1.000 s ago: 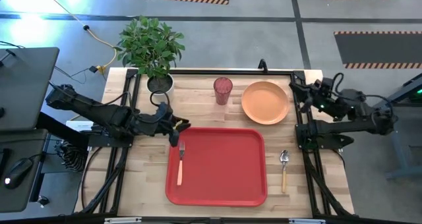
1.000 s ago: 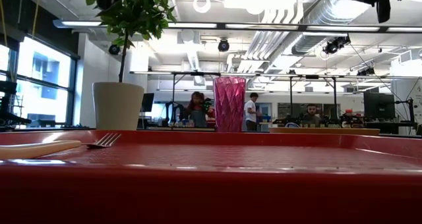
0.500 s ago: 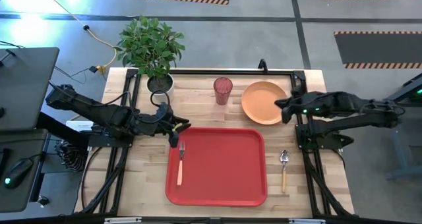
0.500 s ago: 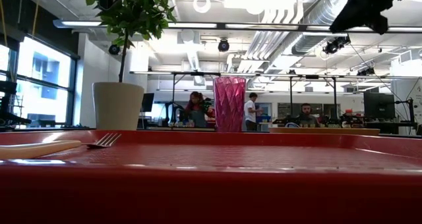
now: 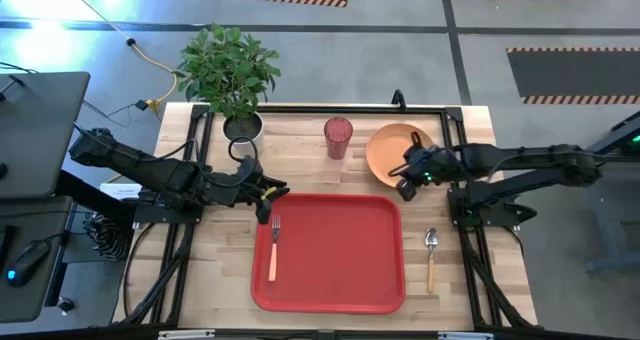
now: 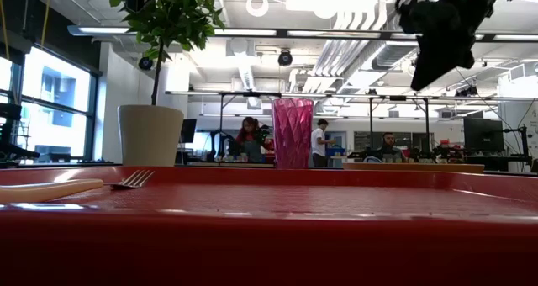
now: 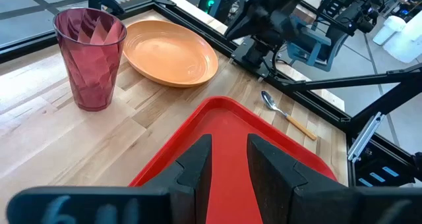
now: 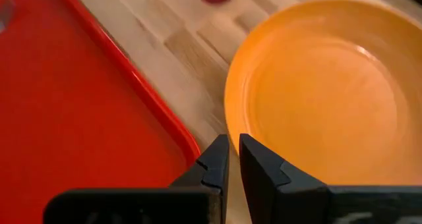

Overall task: Pick and place plate/cup/fork/spoon on tray
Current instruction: Put the orange plate on the red serving tray to the right of the orange fork

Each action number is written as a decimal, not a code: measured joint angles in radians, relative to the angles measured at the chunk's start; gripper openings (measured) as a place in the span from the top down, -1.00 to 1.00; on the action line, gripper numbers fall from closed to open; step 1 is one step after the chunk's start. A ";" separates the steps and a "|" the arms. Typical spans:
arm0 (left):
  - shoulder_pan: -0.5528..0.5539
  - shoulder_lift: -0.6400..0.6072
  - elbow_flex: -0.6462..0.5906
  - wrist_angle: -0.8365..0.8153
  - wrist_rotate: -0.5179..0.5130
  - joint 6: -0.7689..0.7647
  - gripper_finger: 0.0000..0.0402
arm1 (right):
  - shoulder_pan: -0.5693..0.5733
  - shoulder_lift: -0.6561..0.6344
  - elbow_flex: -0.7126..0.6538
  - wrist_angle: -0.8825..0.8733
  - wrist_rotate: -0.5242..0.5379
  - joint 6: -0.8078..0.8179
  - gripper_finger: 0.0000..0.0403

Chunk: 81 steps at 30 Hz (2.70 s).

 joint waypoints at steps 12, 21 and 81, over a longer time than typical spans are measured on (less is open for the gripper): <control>0.000 0.000 0.000 -0.001 0.000 0.000 0.56 | -0.070 0.204 0.000 0.032 -0.086 -0.011 0.53; -0.001 0.001 0.000 -0.007 0.000 0.000 0.56 | -0.089 0.345 -0.001 0.128 -0.104 -0.136 0.38; -0.001 0.001 0.000 -0.014 0.000 0.000 0.56 | -0.048 0.525 0.048 0.102 -0.023 0.016 1.00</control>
